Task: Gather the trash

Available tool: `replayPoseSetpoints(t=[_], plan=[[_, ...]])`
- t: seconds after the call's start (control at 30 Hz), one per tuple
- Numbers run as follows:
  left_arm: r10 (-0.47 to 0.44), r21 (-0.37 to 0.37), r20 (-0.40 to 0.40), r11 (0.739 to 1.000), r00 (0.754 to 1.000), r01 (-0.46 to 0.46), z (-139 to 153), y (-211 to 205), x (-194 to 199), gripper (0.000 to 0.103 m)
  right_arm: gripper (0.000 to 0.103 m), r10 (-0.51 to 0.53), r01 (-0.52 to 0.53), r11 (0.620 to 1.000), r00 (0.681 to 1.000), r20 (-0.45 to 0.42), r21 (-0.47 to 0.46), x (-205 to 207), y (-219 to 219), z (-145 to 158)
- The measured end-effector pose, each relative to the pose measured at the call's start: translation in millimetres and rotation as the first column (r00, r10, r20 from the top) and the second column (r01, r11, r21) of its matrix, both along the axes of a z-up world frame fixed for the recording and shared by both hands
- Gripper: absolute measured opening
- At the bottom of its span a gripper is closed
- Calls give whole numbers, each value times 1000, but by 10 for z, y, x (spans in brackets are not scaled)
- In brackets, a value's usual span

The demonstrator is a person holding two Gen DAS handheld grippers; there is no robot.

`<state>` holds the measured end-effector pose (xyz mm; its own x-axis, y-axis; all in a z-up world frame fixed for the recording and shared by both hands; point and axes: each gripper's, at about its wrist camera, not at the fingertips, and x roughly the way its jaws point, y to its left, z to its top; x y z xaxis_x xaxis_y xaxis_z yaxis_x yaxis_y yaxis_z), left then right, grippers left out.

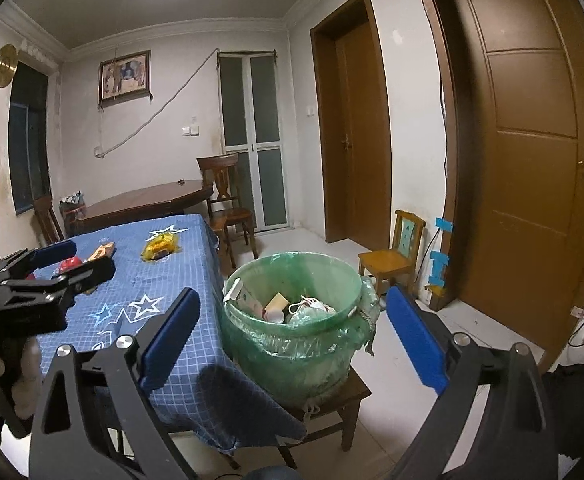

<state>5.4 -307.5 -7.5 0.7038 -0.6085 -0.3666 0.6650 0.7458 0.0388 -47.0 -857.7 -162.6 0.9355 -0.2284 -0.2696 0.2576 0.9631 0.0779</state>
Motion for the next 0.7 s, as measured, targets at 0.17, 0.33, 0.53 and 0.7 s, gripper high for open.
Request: replayPoseSetpoints(t=[0.17,0.33,0.53,0.7], plan=[[5,-5,18,1000,1000,-5,31,45,-63,98,91,-10,10,1000,1000,-7,3,9,22,-41],[1,-10,15,1000,1000,0,48,74,-80,98,92,-11,11,1000,1000,-14,3,19,16,-52],[-27,-6,21,1000,999,28,69,42,-135,98,93,34,-33,999,999,-21,42,49,-23,-54],[-35,4,20,999,999,35,66,-8,-132,98,93,31,-30,999,999,-24,43,41,-32,-64]])
